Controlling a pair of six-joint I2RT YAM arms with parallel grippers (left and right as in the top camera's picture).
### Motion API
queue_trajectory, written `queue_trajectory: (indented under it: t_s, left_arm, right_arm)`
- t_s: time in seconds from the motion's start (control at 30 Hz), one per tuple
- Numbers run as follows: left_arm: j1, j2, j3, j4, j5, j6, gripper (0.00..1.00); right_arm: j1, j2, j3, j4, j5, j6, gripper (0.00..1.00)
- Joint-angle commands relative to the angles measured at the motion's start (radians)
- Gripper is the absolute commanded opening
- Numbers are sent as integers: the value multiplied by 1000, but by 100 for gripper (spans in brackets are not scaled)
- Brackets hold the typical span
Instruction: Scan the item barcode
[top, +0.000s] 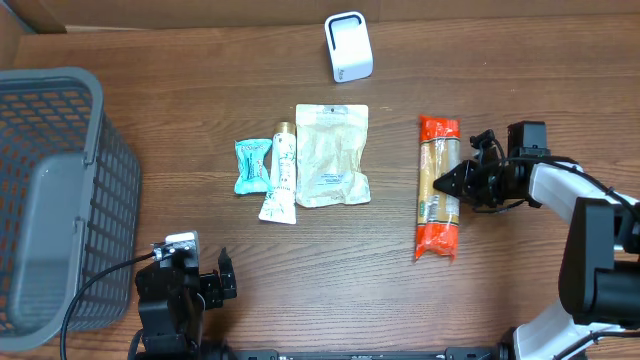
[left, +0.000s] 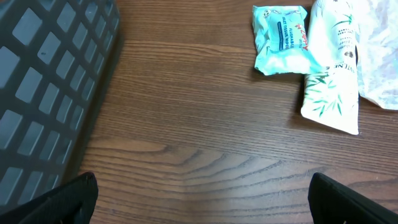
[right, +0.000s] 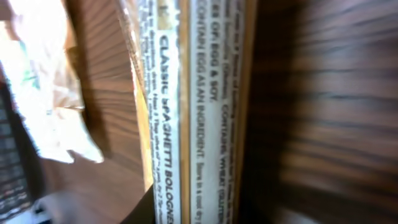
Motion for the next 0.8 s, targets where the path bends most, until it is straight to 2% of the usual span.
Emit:
queue_trajectory:
  t_s: [0.0, 0.07, 0.1, 0.13, 0.17, 0.23, 0.33, 0.5, 0.77]
  left_arm:
    - [5, -4, -2, 4, 10, 19, 100]
    - [5, -4, -2, 4, 10, 19, 100]
    - [5, -4, -2, 4, 10, 19, 99]
    - [5, -4, -2, 4, 10, 19, 99]
    - [5, -4, -2, 4, 10, 19, 99]
    - [5, -4, -2, 4, 10, 19, 99]
    - [5, -4, -2, 4, 10, 19, 100]
    - [5, -4, -2, 4, 10, 19, 99]
    - [5, -4, -2, 4, 10, 19, 100]
  right_arm:
    - [9, 31, -13, 18, -179, -5, 14]
    - [9, 31, 2, 27, -245, -36, 14]
    - [9, 31, 10, 24, -250, -43, 17]
    - [9, 31, 16, 21, -245, -46, 27]
    - [9, 31, 16, 20, -236, -47, 45]
    - [9, 31, 16, 9, -193, -50, 61]
    - [9, 31, 16, -30, -93, -74, 64]
    - [10, 31, 9, -80, -77, -203, 64]
    - [42, 63, -31, 26, -89, -179, 70]
